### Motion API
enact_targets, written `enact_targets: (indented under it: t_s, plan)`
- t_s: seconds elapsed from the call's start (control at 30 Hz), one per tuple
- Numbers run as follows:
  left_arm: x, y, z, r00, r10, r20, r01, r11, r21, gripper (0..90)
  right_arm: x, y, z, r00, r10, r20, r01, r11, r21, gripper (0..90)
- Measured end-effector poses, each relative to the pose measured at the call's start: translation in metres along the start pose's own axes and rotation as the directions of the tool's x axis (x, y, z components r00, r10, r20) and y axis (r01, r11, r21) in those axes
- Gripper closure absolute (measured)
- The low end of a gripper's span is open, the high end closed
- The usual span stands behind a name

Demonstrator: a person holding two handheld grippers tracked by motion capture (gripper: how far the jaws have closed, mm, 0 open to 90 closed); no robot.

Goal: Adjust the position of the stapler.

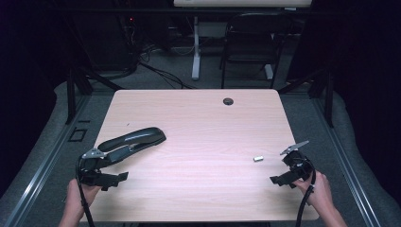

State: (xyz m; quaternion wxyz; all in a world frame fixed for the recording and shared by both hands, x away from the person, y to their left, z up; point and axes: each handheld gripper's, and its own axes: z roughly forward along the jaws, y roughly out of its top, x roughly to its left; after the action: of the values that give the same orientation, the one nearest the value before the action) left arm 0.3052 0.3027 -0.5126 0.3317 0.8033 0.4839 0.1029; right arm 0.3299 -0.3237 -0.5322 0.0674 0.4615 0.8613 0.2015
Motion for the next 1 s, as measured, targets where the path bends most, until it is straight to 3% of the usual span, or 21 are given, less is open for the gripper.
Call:
enact_targets:
  t_s: [0.33, 0.43, 0.53, 0.63, 0.67, 0.7, 0.73, 0.83, 0.9, 1.0]
  plan:
    - [0.002, 0.009, -0.010, 0.9998, 0.016, -0.009, -0.016, 0.9993, -0.035, 0.0, 0.002, 0.002, -0.001, 0.9999, -0.014, 0.003, 0.014, 1.000, 0.004, 0.0]
    - [0.000, 0.015, -0.014, 0.9998, 0.019, -0.011, -0.020, 0.9968, -0.078, 0.0, 0.003, 0.002, 0.000, 0.9999, -0.010, -0.009, 0.010, 1.000, 0.003, 0.0]
    - [-0.003, 0.025, -0.017, 0.9987, 0.042, -0.029, -0.045, 0.9932, -0.107, 0.0, 0.003, 0.002, -0.001, 0.9999, -0.013, -0.007, 0.013, 1.000, 0.001, 0.0]
    - [-0.003, 0.031, -0.018, 0.9977, 0.062, -0.027, -0.064, 0.9932, -0.096, 0.0, 0.004, 0.000, -0.001, 0.9999, -0.007, -0.009, 0.007, 1.000, -0.006, 0.0]
    - [-0.003, 0.035, -0.016, 0.9941, 0.094, -0.054, -0.098, 0.9915, -0.086, 0.0, 0.004, 0.000, -0.002, 0.9998, -0.014, -0.011, 0.014, 1.000, 0.002, 0.0]
    - [-0.003, 0.035, -0.016, 0.9941, 0.094, -0.054, -0.098, 0.9915, -0.086, 0.0, 0.004, 0.000, -0.002, 0.9998, -0.014, -0.011, 0.014, 1.000, 0.002, 0.0]
    - [-0.002, 0.037, -0.013, 0.9879, 0.142, -0.063, -0.146, 0.9866, -0.073, 0.0, 0.004, 0.000, -0.003, 0.9999, -0.010, -0.010, 0.010, 1.000, -0.005, 0.0]
    - [0.002, 0.040, -0.010, 0.9797, 0.185, -0.077, -0.189, 0.9805, -0.053, 0.0, 0.004, 0.001, -0.002, 0.9997, -0.010, -0.024, 0.010, 1.000, -0.009, 0.0]
    - [0.007, 0.041, -0.009, 0.9809, 0.178, -0.080, -0.182, 0.9816, -0.056, 0.0, 0.004, 0.001, -0.002, 0.9997, -0.007, -0.024, 0.007, 1.000, -0.003, 0.0]
    - [0.018, 0.044, -0.010, 0.9899, 0.114, -0.084, -0.122, 0.9887, -0.088, 0.0, 0.004, 0.001, -0.002, 0.9996, -0.010, -0.027, 0.010, 1.000, -0.002, 0.0]
